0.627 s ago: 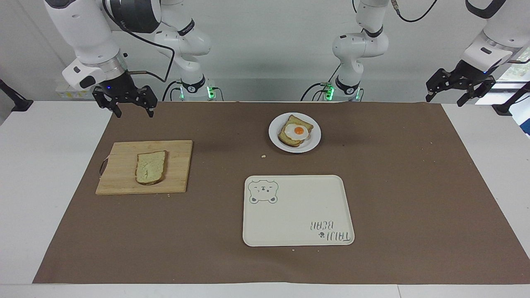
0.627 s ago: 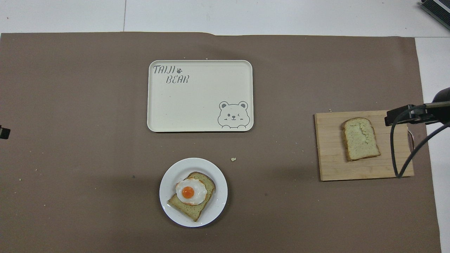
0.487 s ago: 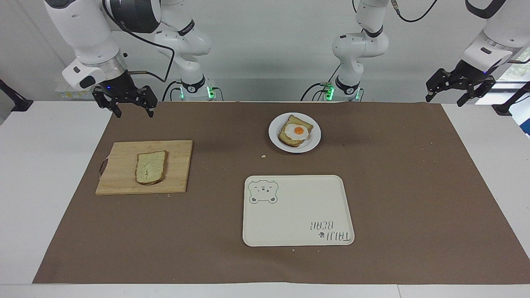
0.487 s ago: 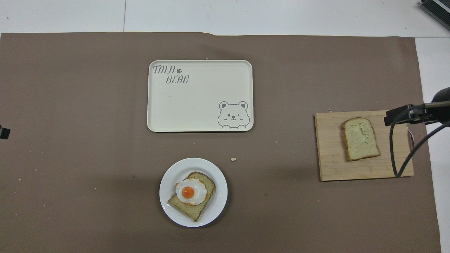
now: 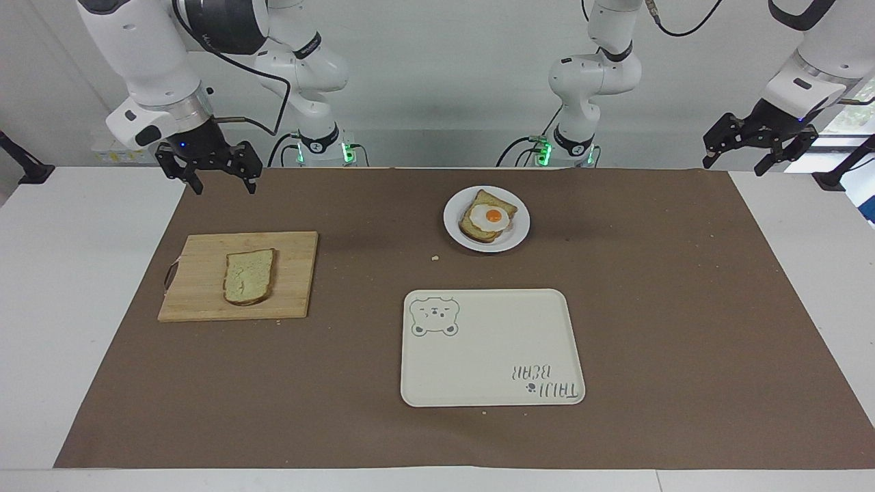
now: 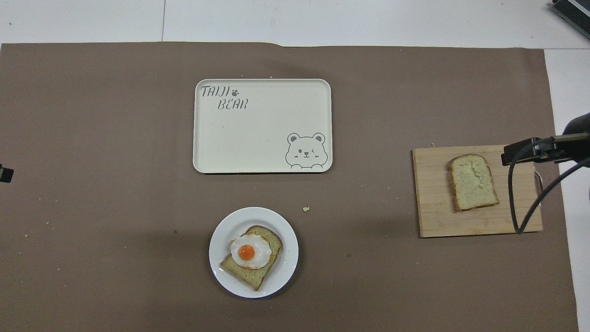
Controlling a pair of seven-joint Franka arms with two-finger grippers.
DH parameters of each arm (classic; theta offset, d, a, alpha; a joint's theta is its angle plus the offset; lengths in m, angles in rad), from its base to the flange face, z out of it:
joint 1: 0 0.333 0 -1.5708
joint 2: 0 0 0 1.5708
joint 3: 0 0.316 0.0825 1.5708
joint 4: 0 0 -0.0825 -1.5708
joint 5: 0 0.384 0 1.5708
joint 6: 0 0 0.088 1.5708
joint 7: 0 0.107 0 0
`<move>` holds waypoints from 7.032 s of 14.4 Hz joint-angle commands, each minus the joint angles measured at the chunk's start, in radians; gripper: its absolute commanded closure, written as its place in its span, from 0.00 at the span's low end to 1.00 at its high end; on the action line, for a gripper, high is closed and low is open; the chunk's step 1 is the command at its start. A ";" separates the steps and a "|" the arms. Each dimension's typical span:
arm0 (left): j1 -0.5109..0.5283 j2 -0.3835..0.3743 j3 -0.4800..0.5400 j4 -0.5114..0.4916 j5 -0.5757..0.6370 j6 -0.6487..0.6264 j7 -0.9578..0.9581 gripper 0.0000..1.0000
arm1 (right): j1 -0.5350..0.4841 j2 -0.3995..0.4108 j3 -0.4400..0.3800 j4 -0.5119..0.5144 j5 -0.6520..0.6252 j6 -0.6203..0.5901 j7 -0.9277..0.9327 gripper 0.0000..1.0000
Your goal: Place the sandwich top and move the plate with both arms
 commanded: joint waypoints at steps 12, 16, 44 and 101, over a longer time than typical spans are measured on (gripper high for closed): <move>0.009 -0.013 -0.008 -0.004 0.014 -0.015 0.010 0.00 | -0.014 -0.013 0.005 -0.018 0.009 -0.003 0.000 0.00; 0.009 -0.013 -0.008 -0.004 0.014 -0.015 0.010 0.00 | -0.017 -0.014 0.004 -0.023 0.011 0.002 0.003 0.00; 0.009 -0.013 -0.008 -0.004 0.014 -0.015 0.009 0.00 | -0.184 0.165 0.001 -0.357 0.069 0.556 -0.330 0.00; 0.009 -0.013 -0.008 -0.004 0.014 -0.015 0.010 0.00 | 0.583 -0.065 0.022 -0.653 0.604 0.816 0.862 1.00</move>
